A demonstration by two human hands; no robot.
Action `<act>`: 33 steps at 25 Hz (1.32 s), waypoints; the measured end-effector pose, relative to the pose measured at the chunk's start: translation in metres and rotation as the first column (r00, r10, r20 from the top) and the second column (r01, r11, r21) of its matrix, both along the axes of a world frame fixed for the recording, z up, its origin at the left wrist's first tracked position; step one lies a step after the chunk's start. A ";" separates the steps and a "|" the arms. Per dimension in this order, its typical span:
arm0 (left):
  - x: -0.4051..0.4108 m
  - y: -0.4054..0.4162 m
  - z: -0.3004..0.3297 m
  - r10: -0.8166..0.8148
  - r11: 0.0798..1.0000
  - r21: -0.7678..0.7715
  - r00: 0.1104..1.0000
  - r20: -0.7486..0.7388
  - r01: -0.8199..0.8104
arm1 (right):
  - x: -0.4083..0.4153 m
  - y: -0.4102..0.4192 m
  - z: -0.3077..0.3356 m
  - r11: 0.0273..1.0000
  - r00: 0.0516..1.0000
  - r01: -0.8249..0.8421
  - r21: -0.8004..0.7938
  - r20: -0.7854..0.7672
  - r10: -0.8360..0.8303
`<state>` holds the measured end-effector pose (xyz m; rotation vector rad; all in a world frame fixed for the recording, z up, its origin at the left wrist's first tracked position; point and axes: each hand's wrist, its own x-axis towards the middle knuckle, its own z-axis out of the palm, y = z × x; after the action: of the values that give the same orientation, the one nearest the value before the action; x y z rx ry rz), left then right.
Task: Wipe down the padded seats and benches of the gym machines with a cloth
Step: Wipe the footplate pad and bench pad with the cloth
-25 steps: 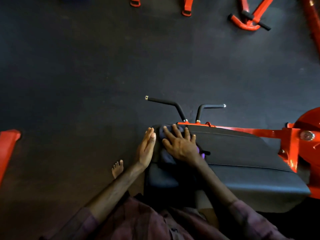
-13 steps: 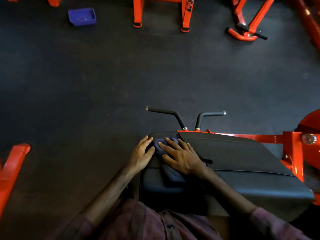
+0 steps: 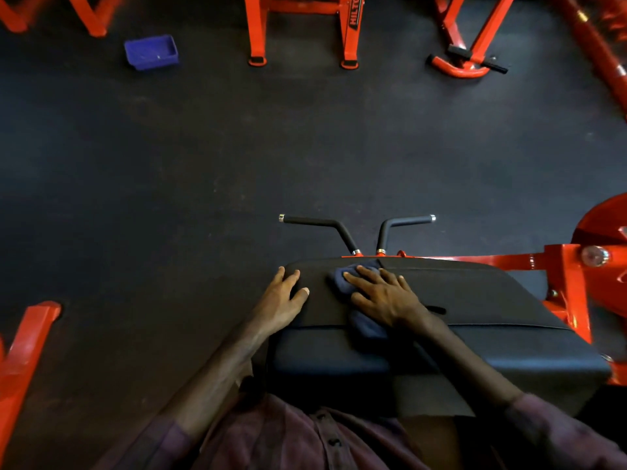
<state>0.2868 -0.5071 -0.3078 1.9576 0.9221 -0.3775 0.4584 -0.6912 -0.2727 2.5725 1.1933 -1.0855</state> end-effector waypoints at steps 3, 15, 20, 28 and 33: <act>0.008 -0.005 0.001 -0.047 0.999 0.016 0.997 -0.067 0.048 | -0.022 0.018 -0.001 0.998 0.999 -0.025 0.054 0.041 0.023; 0.021 -0.021 0.012 -0.349 0.913 0.164 0.924 -0.157 0.373 | -0.005 -0.039 0.005 0.990 0.996 -0.088 0.111 0.016 0.087; 0.029 -0.031 0.017 -0.405 0.872 0.217 0.896 -0.180 0.438 | 0.012 -0.019 0.005 0.994 0.994 0.108 0.000 0.020 -0.108; 0.036 -0.040 0.021 -0.465 0.845 0.224 0.874 -0.139 0.486 | 0.029 -0.056 0.012 0.993 0.993 0.112 0.038 0.032 -0.114; 0.040 -0.045 0.020 -0.505 0.828 0.222 0.857 -0.103 0.514 | 0.003 -0.066 0.009 0.991 0.999 0.005 0.132 0.038 -0.010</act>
<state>0.3272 -0.5518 -0.2875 2.4291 0.4629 -0.6347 0.4613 -0.7576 -0.2632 2.6841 1.2887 -0.9851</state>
